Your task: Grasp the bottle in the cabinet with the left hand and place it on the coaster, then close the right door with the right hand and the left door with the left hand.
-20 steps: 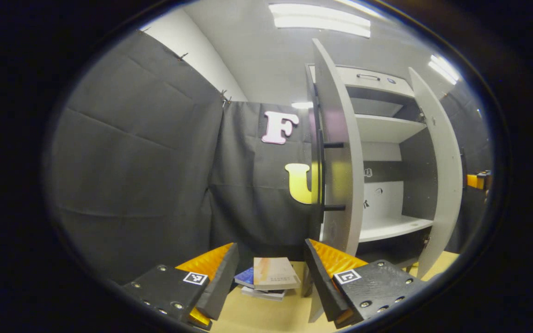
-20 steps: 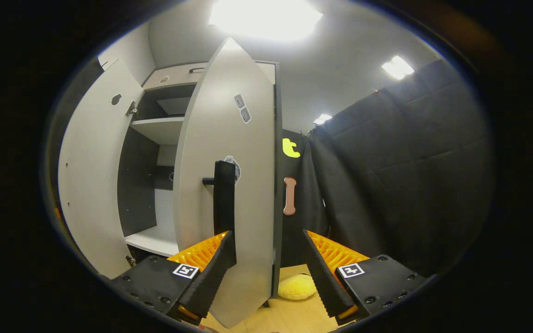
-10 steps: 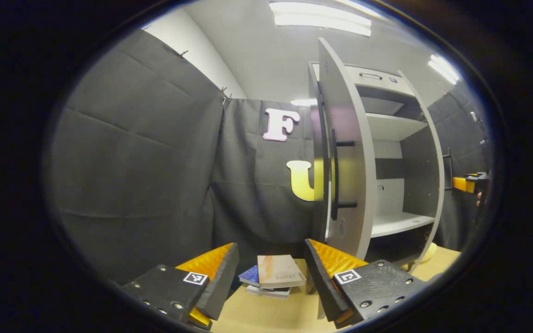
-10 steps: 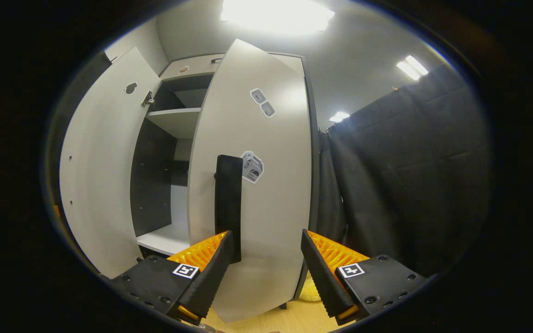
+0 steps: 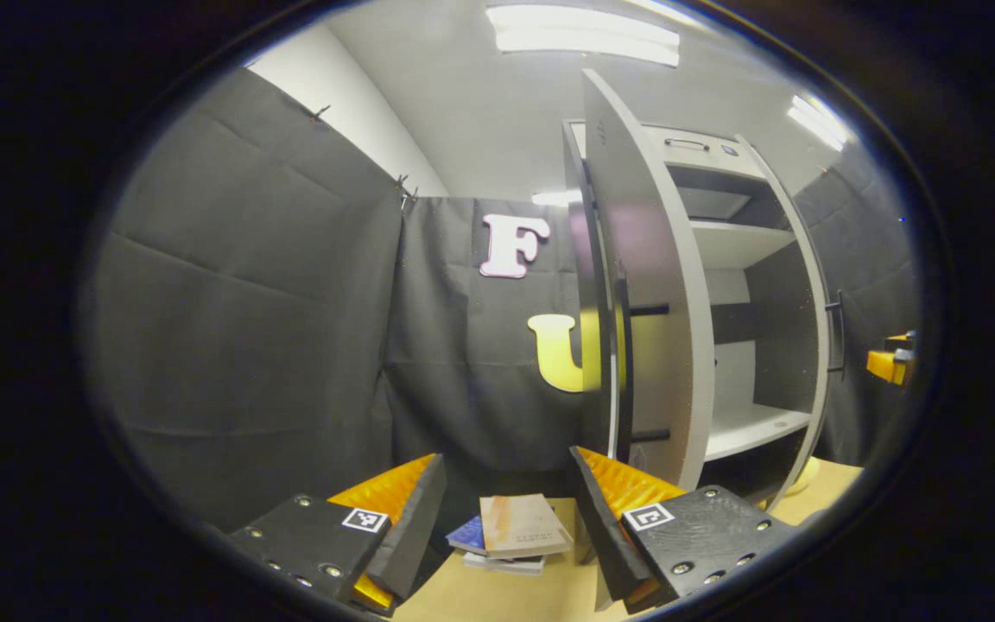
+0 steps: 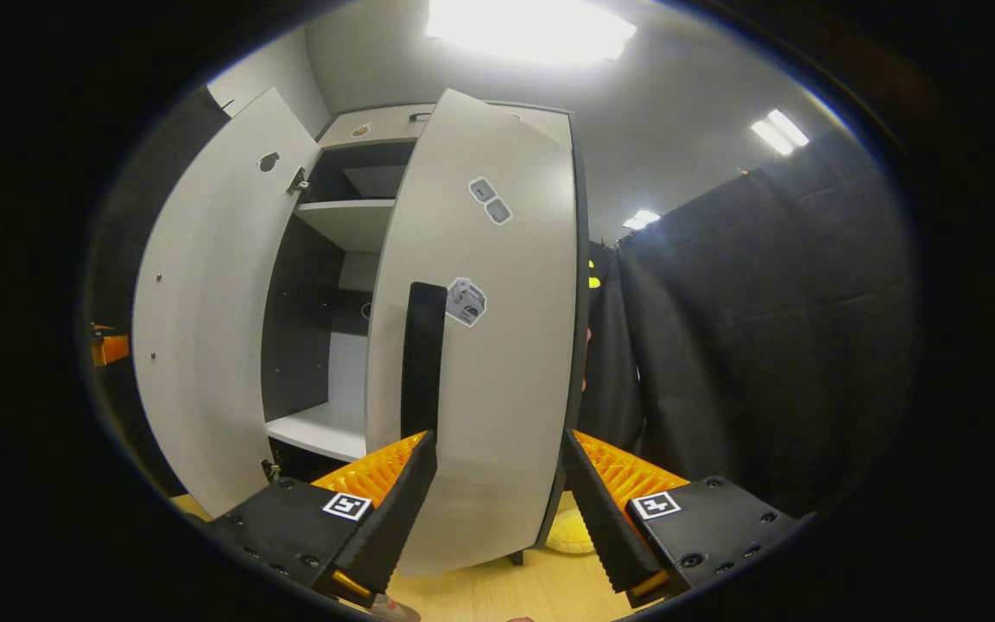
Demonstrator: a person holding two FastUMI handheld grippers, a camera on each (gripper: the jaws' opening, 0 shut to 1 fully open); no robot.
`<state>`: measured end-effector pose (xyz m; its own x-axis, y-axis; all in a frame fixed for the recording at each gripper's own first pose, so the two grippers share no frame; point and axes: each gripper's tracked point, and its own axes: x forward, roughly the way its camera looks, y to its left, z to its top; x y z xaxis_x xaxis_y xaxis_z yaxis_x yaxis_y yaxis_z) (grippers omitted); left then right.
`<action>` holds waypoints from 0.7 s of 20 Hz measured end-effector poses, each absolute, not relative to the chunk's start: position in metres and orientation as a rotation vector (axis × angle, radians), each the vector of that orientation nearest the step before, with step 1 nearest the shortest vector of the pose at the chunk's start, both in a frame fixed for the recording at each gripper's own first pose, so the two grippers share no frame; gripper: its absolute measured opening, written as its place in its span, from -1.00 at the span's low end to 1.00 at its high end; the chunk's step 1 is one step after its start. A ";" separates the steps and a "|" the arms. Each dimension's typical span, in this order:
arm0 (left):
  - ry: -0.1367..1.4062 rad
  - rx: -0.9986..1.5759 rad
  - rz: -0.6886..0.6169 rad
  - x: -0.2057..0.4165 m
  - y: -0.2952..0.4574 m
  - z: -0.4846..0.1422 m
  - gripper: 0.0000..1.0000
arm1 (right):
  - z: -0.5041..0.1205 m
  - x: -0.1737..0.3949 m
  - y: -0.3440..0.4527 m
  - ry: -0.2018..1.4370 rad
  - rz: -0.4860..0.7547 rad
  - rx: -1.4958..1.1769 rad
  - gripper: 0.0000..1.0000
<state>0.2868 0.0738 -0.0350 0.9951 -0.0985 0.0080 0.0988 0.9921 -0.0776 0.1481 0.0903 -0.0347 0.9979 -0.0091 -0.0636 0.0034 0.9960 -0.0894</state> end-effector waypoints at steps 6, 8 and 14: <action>-0.006 -0.036 -0.073 0.308 0.053 -0.028 0.73 | -0.042 0.124 0.060 0.088 -0.009 -0.093 0.87; 0.002 -0.055 -0.084 0.307 0.048 -0.027 0.80 | -0.037 0.121 0.048 0.077 -0.020 -0.091 0.87; 0.012 -0.052 -0.060 0.299 0.037 -0.025 0.65 | -0.034 0.112 0.022 0.063 -0.033 -0.061 0.87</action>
<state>0.2994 0.0367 -0.0250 0.9981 -0.0605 -0.0100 0.0599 0.9968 -0.0523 0.1123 0.0222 -0.0343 0.9975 -0.0351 -0.0616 0.0313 0.9976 -0.0622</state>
